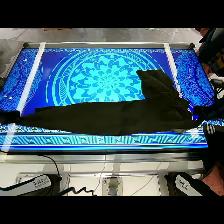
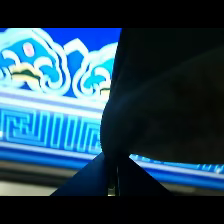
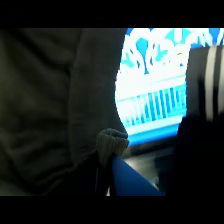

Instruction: Fold the clothes and pants, and hang the long-sleeved shirts on hangers.

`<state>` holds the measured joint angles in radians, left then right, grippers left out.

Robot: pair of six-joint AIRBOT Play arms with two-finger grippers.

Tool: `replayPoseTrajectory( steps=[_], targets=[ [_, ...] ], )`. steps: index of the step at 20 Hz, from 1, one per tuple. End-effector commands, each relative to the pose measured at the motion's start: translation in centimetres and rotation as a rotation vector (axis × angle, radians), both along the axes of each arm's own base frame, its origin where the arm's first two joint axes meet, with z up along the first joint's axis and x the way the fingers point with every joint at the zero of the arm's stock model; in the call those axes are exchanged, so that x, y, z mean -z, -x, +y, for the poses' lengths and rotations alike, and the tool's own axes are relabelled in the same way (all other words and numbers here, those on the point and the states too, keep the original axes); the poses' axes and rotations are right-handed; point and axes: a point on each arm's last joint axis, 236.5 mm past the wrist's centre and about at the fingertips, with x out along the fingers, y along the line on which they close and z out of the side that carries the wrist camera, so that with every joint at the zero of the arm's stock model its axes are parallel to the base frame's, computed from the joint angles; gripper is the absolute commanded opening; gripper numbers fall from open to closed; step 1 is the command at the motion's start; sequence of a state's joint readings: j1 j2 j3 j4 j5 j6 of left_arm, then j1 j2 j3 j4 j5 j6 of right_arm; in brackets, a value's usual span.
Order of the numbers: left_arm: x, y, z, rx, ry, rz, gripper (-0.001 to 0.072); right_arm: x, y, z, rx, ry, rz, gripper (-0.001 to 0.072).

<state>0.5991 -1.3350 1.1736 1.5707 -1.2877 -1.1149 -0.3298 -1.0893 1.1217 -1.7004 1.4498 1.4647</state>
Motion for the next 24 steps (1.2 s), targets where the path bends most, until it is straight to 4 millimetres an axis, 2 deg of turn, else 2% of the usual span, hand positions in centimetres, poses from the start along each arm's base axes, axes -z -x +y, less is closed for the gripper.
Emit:
replayPoseTrajectory(
  steps=[1, 2, 5, 9, 13, 16, 17, 18, 19, 20, 22, 24],
  targets=[
    [2.8, 6.2, 2.6, 0.04, -0.123, 0.247, 0.0029, 1.5, 4.7, 1.1, -0.041, -0.034, 0.172, 0.0028],
    [3.2, 7.1, 3.1, 0.038, -0.149, 0.281, 0.0029, 1.7, 5.8, 1.4, -0.049, -0.046, 0.211, 0.0028],
    [4.1, 8.6, 3.0, 0.045, -0.156, 0.334, 0.0028, 2.8, 8.5, 2.3, -0.054, -0.075, 0.294, 0.0028],
    [2.9, 10.3, 6.1, 0.048, -0.288, 0.415, 0.0028, 3.8, 12.7, 3.8, -0.108, -0.141, 0.458, 0.0029],
    [3.0, 12.1, 6.8, -0.014, -0.268, 0.437, 0.0028, 3.8, 12.9, 3.8, -0.134, -0.145, 0.469, 0.0028],
    [4.0, 14.0, 6.7, -0.074, -0.215, 0.445, 0.0029, 4.3, 11.3, 3.3, -0.15, -0.122, 0.4, 0.0029],
    [4.4, 14.0, 6.3, -0.091, -0.187, 0.43, 0.0082, 4.5, 10.5, 3.1, -0.154, -0.11, 0.37, 0.0038],
    [4.6, 13.8, 6.0, -0.102, -0.17, 0.417, 0.0334, 4.7, 9.9, 2.9, -0.157, -0.101, 0.342, 0.0156],
    [4.6, 13.6, 5.8, -0.102, -0.166, 0.407, 0.0563, 4.8, 9.2, 2.8, -0.15, -0.091, 0.314, 0.0396],
    [4.7, 13.1, 5.7, -0.098, -0.163, 0.394, 0.0622, 4.8, 8.8, 2.6, -0.149, -0.082, 0.296, 0.0551],
    [4.7, 12.3, 5.3, -0.071, -0.171, 0.387, 0.0621, 4.9, 8.0, 2.5, -0.155, -0.073, 0.262, 0.0568],
    [4.4, 10.6, 4.7, -0.022, -0.19, 0.369, 0.0621, 4.9, 5.4, 3.1, -0.164, -0.091, 0.153, 0.0568]
  ],
)
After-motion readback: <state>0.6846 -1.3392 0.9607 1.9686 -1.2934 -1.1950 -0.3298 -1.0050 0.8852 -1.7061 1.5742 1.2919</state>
